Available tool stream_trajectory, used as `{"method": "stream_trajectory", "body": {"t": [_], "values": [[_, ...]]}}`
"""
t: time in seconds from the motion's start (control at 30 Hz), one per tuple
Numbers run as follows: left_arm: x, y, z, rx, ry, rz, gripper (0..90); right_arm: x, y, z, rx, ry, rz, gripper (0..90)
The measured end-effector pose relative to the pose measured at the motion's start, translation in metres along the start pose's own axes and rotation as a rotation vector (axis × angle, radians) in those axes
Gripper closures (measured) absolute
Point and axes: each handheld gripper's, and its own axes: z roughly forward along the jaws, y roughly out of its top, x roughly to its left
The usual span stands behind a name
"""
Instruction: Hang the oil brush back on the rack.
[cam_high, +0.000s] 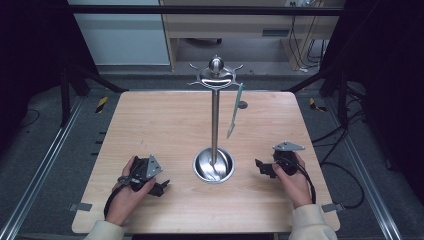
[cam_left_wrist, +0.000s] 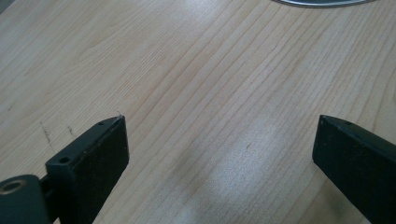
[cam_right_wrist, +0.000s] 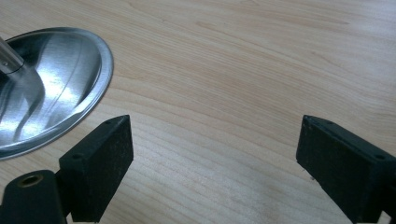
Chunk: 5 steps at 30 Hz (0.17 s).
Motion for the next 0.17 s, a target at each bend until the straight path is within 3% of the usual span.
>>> {"method": "stream_trajectory", "body": {"t": [0.17], "values": [[0.0001, 0.0003, -0.0003, 0.007, -0.004, 0.003, 3.3, 0.0014, -0.0015, -0.0006, 0.008, -0.002, -0.002, 11.2]]}}
